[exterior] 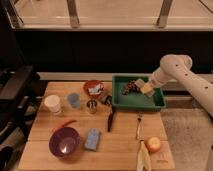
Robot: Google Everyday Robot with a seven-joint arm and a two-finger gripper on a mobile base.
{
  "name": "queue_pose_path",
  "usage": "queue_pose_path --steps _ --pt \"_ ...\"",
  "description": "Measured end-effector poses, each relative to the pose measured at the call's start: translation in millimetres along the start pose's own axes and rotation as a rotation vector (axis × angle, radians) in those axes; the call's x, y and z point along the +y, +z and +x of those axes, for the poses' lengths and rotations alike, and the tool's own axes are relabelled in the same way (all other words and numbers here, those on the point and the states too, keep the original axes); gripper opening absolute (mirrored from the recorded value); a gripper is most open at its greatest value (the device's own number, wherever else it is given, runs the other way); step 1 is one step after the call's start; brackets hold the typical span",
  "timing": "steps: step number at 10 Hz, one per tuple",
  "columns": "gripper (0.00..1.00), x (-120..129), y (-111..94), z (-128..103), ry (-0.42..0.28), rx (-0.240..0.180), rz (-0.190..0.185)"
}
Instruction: Place eraser in tray
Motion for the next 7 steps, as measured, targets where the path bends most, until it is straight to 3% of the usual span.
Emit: queue_pose_path --steps 1,2,7 --pt "0.64 -2.2 3.5 -1.3 -0.001 -0.011 -0.002" --pt "0.68 -1.7 4.5 -1.8 -0.002 -0.022 -0.006" --pt "0.68 1.9 4.6 2.0 0.005 -0.032 -0.025"
